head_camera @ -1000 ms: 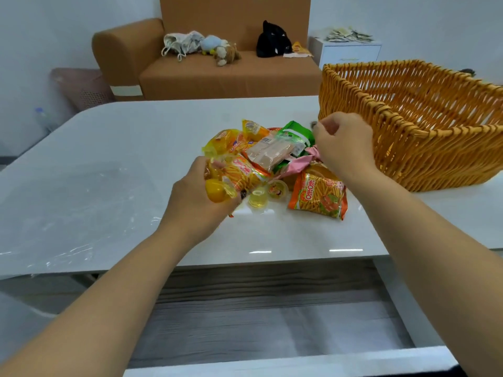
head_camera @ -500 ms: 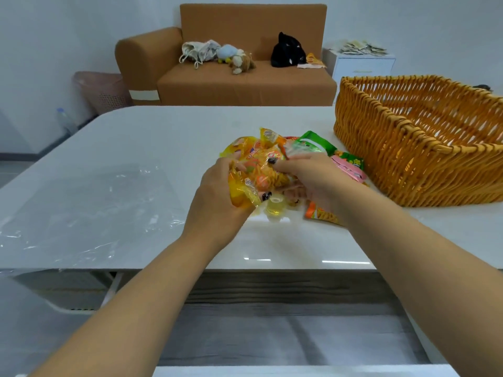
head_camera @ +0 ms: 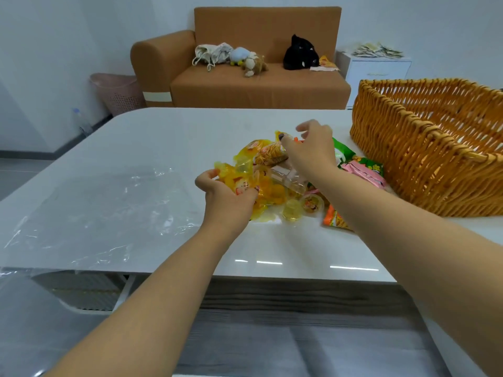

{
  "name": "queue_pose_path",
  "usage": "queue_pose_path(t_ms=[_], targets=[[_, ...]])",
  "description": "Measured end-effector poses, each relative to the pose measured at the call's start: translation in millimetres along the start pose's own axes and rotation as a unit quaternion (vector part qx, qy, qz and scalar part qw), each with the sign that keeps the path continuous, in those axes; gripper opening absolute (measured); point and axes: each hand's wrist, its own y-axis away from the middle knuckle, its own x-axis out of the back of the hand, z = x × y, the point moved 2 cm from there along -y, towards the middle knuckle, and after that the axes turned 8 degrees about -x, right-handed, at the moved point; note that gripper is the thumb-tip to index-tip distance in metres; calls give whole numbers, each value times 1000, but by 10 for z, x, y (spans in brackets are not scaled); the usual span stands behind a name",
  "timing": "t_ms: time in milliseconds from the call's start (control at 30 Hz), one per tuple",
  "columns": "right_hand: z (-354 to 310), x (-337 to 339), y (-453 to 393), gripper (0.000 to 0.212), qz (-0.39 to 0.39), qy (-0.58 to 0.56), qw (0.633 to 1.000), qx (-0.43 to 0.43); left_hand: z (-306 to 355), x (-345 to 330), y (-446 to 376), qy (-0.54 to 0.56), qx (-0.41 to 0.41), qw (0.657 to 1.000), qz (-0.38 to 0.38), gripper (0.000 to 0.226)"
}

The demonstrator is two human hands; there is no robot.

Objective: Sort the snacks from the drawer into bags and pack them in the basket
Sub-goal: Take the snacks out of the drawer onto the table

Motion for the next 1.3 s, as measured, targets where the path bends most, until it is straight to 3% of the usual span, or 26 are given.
queue_pose_path(t_ms=[33,133,200,267,333,433,467,533,567,700,800,867,900,967,1067,1200,1300], targets=[[-1,42,122,36,-48,-40,997,38,4,-5,-3,-25,-16,999,-11,62],[-4,118,440,32,-290,-104,951,12,20,-29,17,-107,-53,992,-37,64],[26,171,470,25,-326,-68,942,32,24,-55,45,-138,-65,987,-42,69],[80,244,369,23,-290,-79,954,25,42,-85,74,-130,-79,987,-55,77],[177,338,176,19,-198,-186,960,-68,54,-105,85,-117,-85,987,-65,82],[467,441,-139,24,-27,-388,883,-263,23,-121,97,-128,-87,984,-83,85],[562,464,-199,23,-3,-422,856,-297,-6,-132,100,-134,-86,983,-94,86],[690,471,-276,19,-40,-487,813,-318,-53,-159,123,-157,-91,976,-118,88],[721,485,-293,29,-68,-487,816,-305,-63,-172,138,-175,-99,971,-130,88],[698,696,-151,56,-48,-247,946,-204,-37,-159,272,-265,-130,926,-237,91],[691,979,523,57,-111,-16,994,-19,-3,-58,484,-371,-97,840,-383,102],[886,1154,1138,71,-213,102,966,102,-4,64,666,-469,-44,744,-474,113],[1004,1224,1444,82,-280,147,942,117,-3,137,761,-502,-24,702,-506,118],[1288,1287,1920,106,-402,252,876,87,-2,291,958,-525,4,657,-540,130],[1507,1283,2271,122,-425,365,822,104,-77,443,1204,-534,21,642,-549,143],[1639,1177,2134,133,-318,457,809,188,-329,538,1264,-600,-56,633,-486,147],[1699,1159,2059,137,-295,469,809,198,-384,568,1274,-605,-105,646,-454,145]])
